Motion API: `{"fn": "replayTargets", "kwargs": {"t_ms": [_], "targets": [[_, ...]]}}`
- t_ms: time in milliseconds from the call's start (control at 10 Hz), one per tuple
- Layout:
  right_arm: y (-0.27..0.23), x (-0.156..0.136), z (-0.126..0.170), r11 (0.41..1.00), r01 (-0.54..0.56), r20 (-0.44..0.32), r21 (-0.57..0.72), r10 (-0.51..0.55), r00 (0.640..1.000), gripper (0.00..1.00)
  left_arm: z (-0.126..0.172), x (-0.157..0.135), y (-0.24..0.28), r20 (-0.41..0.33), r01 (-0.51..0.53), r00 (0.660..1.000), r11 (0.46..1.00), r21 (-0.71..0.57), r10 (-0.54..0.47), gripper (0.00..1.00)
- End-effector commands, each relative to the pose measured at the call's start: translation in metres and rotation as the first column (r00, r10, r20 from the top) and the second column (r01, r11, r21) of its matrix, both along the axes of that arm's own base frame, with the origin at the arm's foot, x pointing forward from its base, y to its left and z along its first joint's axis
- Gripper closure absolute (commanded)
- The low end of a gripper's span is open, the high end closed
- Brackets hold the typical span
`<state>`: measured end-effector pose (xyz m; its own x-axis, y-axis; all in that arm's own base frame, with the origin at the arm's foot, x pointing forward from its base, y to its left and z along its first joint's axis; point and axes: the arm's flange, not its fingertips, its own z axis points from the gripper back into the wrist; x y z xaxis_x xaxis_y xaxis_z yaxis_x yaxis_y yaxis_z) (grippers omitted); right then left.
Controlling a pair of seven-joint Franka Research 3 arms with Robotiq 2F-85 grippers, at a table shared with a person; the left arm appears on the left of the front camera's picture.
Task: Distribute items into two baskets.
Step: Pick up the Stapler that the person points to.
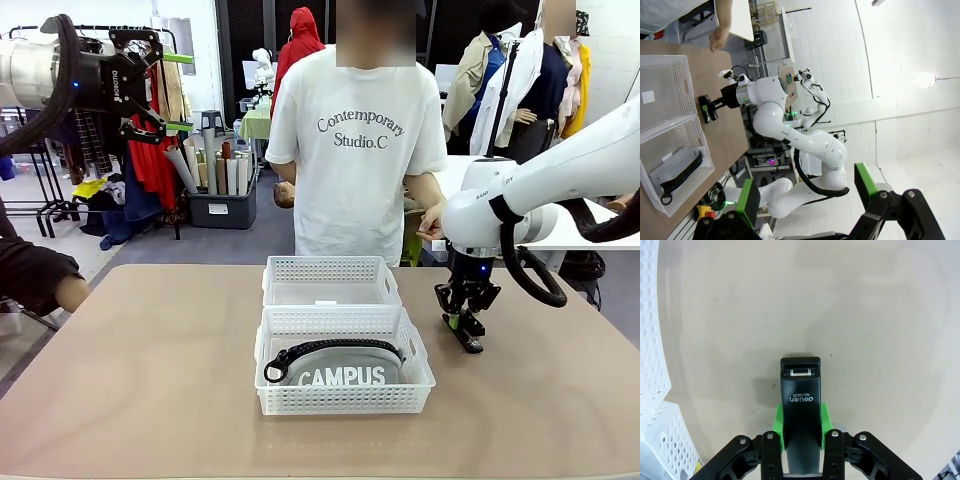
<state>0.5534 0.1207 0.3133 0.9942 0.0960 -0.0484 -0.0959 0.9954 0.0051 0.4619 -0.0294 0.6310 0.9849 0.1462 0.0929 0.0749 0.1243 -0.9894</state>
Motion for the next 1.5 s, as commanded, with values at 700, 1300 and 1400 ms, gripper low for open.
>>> {"fn": "replayTargets", "kwargs": {"t_ms": [700, 1300, 1400], "targets": [[-0.081, -0.024, 0.153, 0.996, 0.088, 0.120, 0.016, -0.089, 0.989, 1.00, 0.001, -0.001, 0.000, 0.001, 0.001, 1.000, 1.000, -0.003, -0.001, 0.00], [-0.102, -0.023, 0.214, 0.986, 0.040, 0.244, 0.164, -0.080, 0.966, 1.00, 0.001, -0.001, 0.000, 0.001, 0.001, 1.000, 1.000, -0.003, -0.001, 0.00], [-0.097, -0.025, 0.217, 0.994, 0.100, 0.212, 0.044, -0.107, 0.971, 1.00, 0.001, -0.001, 0.000, 0.001, 0.001, 1.000, 1.000, -0.003, -0.001, 0.00]]}}
